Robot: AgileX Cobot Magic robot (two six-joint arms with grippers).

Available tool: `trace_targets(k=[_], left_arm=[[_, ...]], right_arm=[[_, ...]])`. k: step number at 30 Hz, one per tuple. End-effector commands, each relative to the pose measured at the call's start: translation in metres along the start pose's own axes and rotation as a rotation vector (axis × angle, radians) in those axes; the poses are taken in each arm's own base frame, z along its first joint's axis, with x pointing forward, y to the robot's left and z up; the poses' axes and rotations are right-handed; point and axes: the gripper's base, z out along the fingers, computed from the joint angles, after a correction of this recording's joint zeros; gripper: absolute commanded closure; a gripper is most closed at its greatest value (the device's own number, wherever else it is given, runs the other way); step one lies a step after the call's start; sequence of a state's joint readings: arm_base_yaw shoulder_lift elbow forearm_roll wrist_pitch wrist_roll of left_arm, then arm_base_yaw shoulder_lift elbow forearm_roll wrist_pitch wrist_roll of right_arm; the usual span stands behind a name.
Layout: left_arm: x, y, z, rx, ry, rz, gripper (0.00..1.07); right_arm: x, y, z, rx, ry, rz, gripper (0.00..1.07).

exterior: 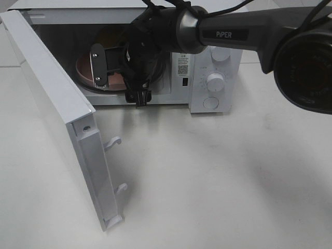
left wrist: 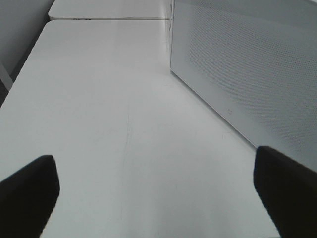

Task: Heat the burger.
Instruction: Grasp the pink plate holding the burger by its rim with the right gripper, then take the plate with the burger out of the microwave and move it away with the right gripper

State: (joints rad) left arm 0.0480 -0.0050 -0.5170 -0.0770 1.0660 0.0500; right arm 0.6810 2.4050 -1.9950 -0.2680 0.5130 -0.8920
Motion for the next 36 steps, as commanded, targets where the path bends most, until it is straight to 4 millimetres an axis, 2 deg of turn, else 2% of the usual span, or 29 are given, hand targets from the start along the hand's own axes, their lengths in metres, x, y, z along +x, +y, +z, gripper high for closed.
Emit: trace_targets(k=[1, 3, 6, 8, 9, 10, 11, 12, 13, 14, 16, 32, 36], left_arm=[[0.002, -0.0004, -0.0024, 0.0, -0.014, -0.005, 0.07], [0.002, -0.0004, -0.0024, 0.0, -0.014, -0.005, 0.07], [0.002, -0.0004, -0.0024, 0.0, -0.014, -0.005, 0.07], [0.002, -0.0004, -0.0024, 0.0, -0.014, -0.005, 0.07], [0.002, -0.0004, -0.0024, 0.0, -0.014, -0.005, 0.07], [0.002, -0.0004, -0.0024, 0.0, -0.014, -0.005, 0.07], [0.002, -0.0004, -0.0024, 0.0, -0.014, -0.005, 0.07], [0.002, -0.0004, -0.0024, 0.0, -0.014, -0.005, 0.07], [0.002, -0.0004, -0.0024, 0.0, -0.014, -0.005, 0.07], [0.002, -0.0004, -0.0024, 0.0, -0.014, -0.005, 0.07], [0.002, -0.0004, -0.0024, 0.0, -0.014, -0.005, 0.07], [0.002, -0.0004, -0.0024, 0.0, -0.014, -0.005, 0.07], [0.002, -0.0004, -0.0024, 0.0, -0.014, -0.005, 0.07]], right_arm=[[0.0021, 0.0004, 0.0044, -0.013, 0.0, 0.001, 0.22], [0.0032, 0.0042, 0.0099, -0.025, 0.007, -0.025, 0.33], [0.0033, 0.0046, 0.0103, -0.027, 0.008, -0.034, 0.39], [0.0031, 0.0048, 0.0107, -0.026, 0.005, -0.048, 0.62], [0.0031, 0.0048, 0.0107, -0.026, 0.005, -0.048, 0.62], [0.003, 0.0047, 0.0107, -0.025, 0.003, -0.048, 0.67], [0.0028, 0.0044, 0.0107, -0.023, 0.001, -0.059, 0.8], [0.0028, 0.0044, 0.0107, -0.023, 0.001, -0.059, 0.8], [0.0027, 0.0044, 0.0107, -0.022, 0.001, -0.067, 0.87], [0.0027, 0.0044, 0.0107, -0.022, 0.001, -0.067, 0.87], [0.0023, 0.0038, 0.0108, -0.016, -0.004, -0.075, 1.07], [0.0004, 0.0082, 0.0092, -0.062, -0.013, -0.121, 1.07], [-0.0012, 0.0069, 0.0011, -0.053, -0.042, -0.15, 1.07]])
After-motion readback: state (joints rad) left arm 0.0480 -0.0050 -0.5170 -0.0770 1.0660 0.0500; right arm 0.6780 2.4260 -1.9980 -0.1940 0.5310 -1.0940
